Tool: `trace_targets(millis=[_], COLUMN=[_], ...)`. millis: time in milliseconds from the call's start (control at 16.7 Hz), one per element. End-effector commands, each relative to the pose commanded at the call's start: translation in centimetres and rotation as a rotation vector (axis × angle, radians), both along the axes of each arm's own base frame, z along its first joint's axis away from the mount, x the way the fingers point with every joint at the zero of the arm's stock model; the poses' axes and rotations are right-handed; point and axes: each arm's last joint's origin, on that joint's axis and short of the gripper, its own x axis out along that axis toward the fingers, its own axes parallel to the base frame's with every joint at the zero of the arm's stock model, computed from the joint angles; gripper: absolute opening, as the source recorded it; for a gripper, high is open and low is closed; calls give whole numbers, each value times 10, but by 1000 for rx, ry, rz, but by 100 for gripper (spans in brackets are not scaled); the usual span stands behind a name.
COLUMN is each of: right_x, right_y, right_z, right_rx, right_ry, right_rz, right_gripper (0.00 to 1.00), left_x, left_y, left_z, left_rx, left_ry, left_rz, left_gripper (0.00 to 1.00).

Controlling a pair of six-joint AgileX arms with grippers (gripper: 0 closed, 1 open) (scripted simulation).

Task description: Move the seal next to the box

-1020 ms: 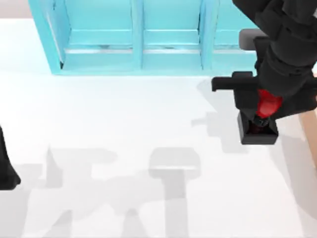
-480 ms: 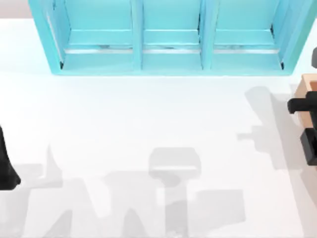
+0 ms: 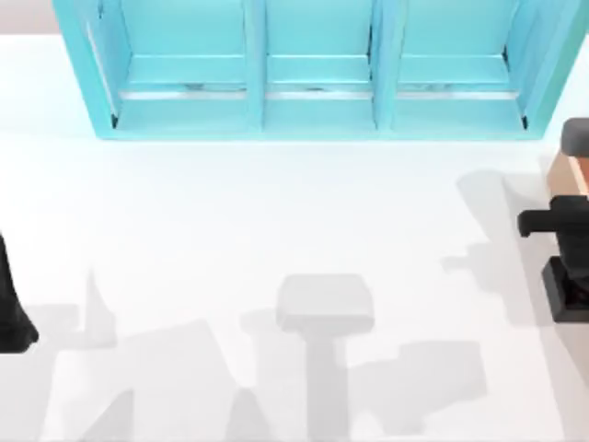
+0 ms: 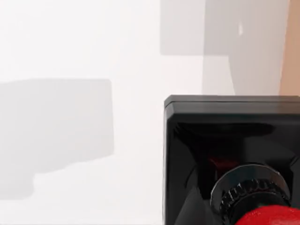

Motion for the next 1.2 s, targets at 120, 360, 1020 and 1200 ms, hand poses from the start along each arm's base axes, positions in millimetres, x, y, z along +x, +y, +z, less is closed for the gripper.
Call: trace_targets(millis=[120,360,1020,1200], right_x=[0,0,0,0], right_y=[-1,-1,-1,-1], right_z=[-18,-27,-27,-27], right_rx=[-1,-1,-1,-1], right_ry=[-1,5,5,5], right_rz=[1,-1,-1,-1], right_gripper=[0,0,75,98], left_x=[0,0,0,0], left_y=[0,0,0,0], left_z=[0,0,0,0], left_rx=[0,0,0,0], left_ry=[0,0,0,0], left_rz=[0,0,0,0], left_gripper=[100,100,100,100])
